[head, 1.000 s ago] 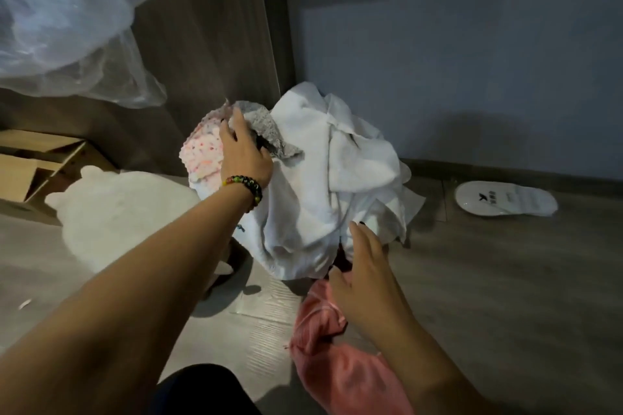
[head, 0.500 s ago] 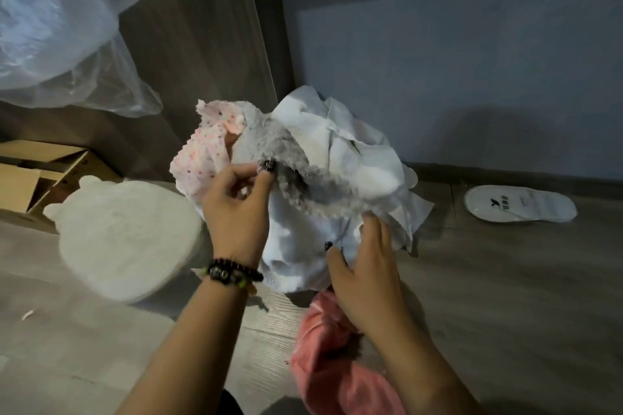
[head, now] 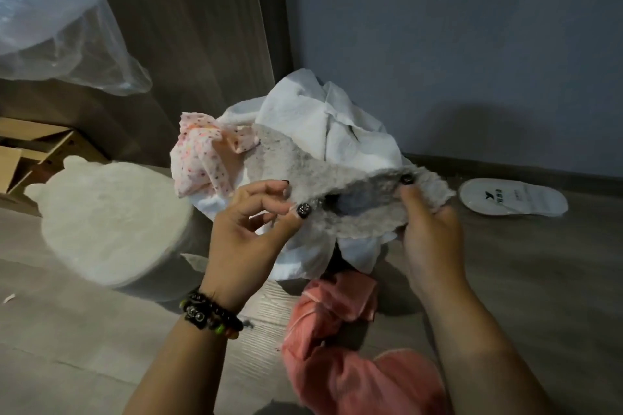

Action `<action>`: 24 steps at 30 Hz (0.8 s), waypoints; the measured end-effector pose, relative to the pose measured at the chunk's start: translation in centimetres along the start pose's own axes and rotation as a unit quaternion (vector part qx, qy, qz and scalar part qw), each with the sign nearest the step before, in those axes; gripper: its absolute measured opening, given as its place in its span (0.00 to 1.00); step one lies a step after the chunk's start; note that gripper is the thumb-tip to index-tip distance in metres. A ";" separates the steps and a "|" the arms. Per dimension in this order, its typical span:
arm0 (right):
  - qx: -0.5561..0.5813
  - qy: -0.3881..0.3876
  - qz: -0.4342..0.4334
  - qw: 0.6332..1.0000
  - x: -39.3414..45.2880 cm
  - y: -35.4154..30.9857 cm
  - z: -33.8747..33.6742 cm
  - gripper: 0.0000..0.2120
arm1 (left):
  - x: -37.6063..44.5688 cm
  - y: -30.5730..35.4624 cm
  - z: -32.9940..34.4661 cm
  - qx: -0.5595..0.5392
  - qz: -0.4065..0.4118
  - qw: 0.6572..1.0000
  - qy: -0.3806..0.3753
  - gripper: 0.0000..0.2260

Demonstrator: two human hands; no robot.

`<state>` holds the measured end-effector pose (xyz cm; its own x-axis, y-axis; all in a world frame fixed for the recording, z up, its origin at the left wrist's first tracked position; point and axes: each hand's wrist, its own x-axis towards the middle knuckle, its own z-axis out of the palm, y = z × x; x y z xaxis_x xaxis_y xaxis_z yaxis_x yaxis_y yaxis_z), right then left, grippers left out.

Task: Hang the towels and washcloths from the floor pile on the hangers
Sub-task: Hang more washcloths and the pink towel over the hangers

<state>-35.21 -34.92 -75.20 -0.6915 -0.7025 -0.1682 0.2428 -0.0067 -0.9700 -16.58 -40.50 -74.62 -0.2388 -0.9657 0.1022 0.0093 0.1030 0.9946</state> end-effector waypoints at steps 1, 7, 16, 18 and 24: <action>0.035 0.016 0.011 0.999 0.3 -0.3 -0.4 0.05 | 0.0 0.1 0.0 -0.007 -0.009 1.000 -0.024 0.04; 0.089 -0.023 0.011 0.996 -0.1 -2.4 -1.6 0.07 | -0.6 1.0 2.0 0.009 0.020 0.991 -0.132 0.13; 0.038 -0.139 -0.015 0.990 -1.3 -3.4 -1.7 0.07 | -1.3 -2.1 5.3 0.166 0.085 0.973 -0.135 0.03; 0.083 -0.125 0.022 0.988 -1.2 -3.5 -1.9 0.07 | -1.1 -2.4 5.2 0.147 0.074 0.978 -0.130 0.04; -0.053 -0.125 -0.037 0.990 -1.2 -3.9 -2.9 0.15 | -1.0 -1.8 4.7 0.179 0.115 0.973 -0.094 0.06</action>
<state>-37.30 -31.99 -71.74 -0.5108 -0.8575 -0.0609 0.1162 0.0012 -0.9932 -20.95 -38.63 -76.59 -0.4441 -0.8501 0.2831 -0.2476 0.4201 0.8731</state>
